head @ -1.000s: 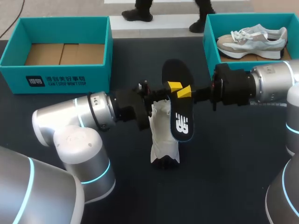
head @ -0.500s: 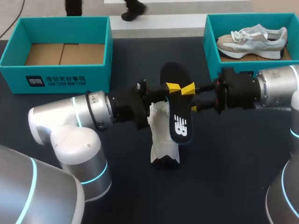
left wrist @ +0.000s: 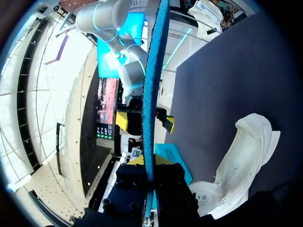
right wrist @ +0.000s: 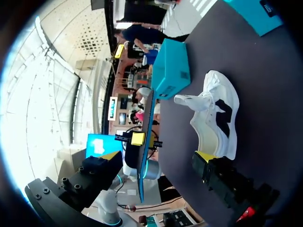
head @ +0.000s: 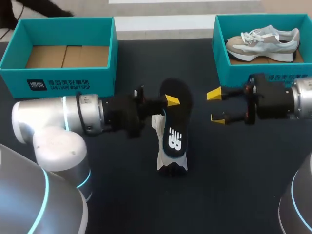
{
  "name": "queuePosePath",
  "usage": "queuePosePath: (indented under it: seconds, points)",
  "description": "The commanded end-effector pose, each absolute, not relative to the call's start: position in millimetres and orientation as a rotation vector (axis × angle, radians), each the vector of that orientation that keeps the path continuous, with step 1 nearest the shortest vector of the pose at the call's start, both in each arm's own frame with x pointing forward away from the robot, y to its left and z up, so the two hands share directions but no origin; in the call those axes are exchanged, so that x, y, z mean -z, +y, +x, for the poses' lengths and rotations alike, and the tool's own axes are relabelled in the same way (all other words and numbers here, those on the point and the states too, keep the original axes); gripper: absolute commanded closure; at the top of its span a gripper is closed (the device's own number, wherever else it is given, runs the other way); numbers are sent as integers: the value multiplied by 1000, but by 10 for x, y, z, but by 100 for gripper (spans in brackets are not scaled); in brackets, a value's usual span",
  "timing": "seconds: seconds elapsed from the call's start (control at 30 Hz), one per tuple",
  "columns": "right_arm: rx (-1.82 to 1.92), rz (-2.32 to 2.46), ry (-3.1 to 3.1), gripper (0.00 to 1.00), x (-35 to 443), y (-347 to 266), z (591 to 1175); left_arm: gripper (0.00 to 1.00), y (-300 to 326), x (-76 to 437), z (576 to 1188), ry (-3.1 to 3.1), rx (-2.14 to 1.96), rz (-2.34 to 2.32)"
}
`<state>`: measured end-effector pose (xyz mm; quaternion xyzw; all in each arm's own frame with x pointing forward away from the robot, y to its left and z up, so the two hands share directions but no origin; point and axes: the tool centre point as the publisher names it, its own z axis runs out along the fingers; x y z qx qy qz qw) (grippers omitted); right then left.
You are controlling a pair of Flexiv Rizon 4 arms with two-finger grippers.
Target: Take the shoe out of the shoebox, open the shoe tongue, remove and reinsert the insole, then place the shoe into the shoebox
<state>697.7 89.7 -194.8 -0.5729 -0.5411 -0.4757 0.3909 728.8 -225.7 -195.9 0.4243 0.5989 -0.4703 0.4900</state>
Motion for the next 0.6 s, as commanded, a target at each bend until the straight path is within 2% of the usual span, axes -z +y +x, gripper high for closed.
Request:
queuePosePath:
  seconds: [0.03,0.6]
  points:
    - [1216,-1471,-1383,0,1892,733,6864,100,-2018,1929,7191,1468,1161,1038]
    - [1203,-1418,-1375,0,1932,680,6976,100,-1966,1895,7111,1446,1201,1008]
